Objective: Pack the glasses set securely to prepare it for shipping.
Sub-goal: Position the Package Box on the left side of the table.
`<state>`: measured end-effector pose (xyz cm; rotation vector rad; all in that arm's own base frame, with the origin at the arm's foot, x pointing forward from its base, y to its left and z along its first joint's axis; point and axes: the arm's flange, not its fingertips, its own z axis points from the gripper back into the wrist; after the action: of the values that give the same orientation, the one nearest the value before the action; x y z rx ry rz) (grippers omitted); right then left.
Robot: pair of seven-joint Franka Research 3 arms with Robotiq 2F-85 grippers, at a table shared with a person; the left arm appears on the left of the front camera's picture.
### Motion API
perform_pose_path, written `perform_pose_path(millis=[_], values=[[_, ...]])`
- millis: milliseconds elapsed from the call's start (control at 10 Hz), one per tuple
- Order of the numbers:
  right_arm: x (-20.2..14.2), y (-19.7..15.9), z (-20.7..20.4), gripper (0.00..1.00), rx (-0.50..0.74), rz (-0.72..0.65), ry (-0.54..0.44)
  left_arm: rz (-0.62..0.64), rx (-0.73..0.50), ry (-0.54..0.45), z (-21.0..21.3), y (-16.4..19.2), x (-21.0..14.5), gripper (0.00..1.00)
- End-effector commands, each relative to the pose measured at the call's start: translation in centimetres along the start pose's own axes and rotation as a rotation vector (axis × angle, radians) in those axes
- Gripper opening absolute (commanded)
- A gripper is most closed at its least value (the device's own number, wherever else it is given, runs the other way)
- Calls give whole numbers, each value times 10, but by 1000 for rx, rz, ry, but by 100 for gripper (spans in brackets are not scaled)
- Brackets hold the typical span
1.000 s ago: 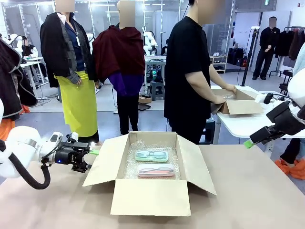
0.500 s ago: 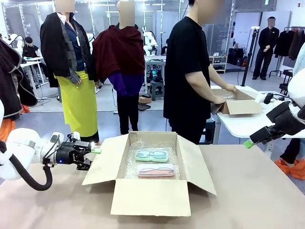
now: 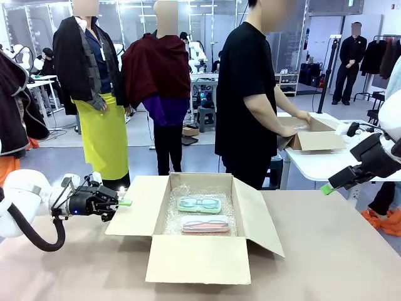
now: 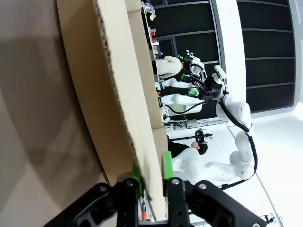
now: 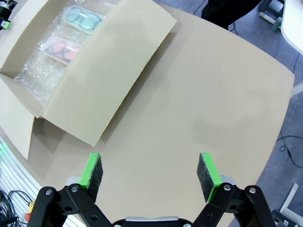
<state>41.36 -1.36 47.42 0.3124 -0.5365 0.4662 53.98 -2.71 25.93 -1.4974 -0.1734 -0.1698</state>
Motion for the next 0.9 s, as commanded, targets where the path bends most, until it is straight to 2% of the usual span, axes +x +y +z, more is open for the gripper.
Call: perform_pose_path(millis=[0, 200, 300, 800], values=[[0, 1, 1, 100, -6, 1, -1, -27, -43, -3, 2, 3, -2, 0], [0, 1, 1, 100, -6, 1, -1, -47, 1, 10, -1, 7, -4, 0], [0, 1, 1, 100, -6, 1, -1, 1, -8, 3, -1, 2, -1, 4], [0, 1, 1, 100, -6, 1, -1, 1, -8, 3, -1, 2, -1, 4]])
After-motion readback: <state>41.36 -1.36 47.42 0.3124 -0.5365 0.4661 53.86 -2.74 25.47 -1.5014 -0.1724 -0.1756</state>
